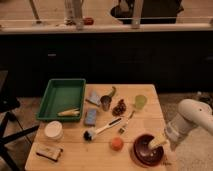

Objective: Stack bowls into tray

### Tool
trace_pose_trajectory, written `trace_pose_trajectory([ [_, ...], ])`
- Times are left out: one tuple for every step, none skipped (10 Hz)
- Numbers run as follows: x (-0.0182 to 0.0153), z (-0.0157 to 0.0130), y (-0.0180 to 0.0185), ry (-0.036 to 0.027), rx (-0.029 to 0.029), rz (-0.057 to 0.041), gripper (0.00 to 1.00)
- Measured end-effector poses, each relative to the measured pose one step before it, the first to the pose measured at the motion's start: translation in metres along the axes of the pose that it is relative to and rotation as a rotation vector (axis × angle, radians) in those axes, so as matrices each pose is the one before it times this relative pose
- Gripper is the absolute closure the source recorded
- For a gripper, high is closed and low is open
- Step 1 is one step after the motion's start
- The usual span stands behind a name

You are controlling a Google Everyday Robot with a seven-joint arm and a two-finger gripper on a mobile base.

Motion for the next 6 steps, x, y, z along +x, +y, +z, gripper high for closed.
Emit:
trace_pose_trajectory([
  [-0.00312,-0.00391,-0.00214,0.00993,-0.00918,-0.00256,0.2],
  [-0.00235,-0.00231,0.00003,0.005,-0.00414,0.00299,0.2],
  [-0.00116,-0.00119,-0.00055,0.00573,-0.00468,0.00126,0.2],
  [-0.00167,-0.00118,0.00029,0.00749,-0.00649,0.00405,0.2],
  [-0.00146,0.0004,0.00028,0.00527,-0.0063,0.00456,0.2],
  [-0.00091,0.00045,0.00039,0.01036,-0.0088,0.00739,0.2],
])
